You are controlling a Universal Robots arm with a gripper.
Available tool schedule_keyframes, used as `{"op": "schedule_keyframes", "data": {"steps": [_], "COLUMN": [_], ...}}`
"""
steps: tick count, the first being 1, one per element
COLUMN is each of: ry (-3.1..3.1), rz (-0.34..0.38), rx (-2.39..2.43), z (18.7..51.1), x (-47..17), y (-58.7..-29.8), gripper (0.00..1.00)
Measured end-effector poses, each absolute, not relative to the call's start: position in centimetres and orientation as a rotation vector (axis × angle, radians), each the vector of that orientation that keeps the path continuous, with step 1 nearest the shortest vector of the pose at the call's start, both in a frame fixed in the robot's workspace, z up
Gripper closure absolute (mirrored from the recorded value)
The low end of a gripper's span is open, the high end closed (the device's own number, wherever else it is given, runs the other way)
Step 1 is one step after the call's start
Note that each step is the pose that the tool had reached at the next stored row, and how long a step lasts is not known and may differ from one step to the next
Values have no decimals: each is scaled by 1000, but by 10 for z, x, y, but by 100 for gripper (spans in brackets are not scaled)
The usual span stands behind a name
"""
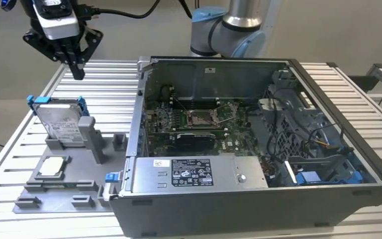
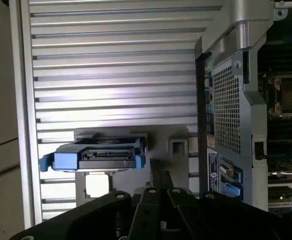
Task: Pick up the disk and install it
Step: 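Reach for the disk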
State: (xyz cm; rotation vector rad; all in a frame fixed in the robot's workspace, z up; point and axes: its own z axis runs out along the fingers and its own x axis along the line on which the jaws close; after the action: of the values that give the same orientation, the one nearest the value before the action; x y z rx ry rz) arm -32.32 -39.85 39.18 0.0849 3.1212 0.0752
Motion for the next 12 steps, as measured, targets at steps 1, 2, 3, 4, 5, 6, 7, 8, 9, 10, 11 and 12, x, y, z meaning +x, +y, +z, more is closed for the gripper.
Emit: {"op": "schedule_keyframes", "data": {"steps": [1, 2, 3, 4, 5, 6, 7, 8, 9, 10, 11, 12], "ry": [3121, 3121, 3122, 3122, 3122, 3122, 3122, 3122, 3122, 3122, 3122, 3122], "rz": [75, 75, 75, 75, 75, 75, 75, 75, 75, 75, 75, 75], "rx": [83, 82, 80, 79, 77, 76, 74, 72, 70, 69, 67, 65], "z": [392, 392, 392, 392, 392, 392, 392, 392, 392, 392, 391, 391], "x": [-326, -329, -332, -335, -338, -342, -344, -347, -350, -354, -357, -360], "y": [-399, -398, -398, -398, -398, -398, -398, -398, -398, -398, -398, -398], "gripper": [100, 100, 100, 100, 100, 100, 100, 100, 100, 100, 100, 100]}}
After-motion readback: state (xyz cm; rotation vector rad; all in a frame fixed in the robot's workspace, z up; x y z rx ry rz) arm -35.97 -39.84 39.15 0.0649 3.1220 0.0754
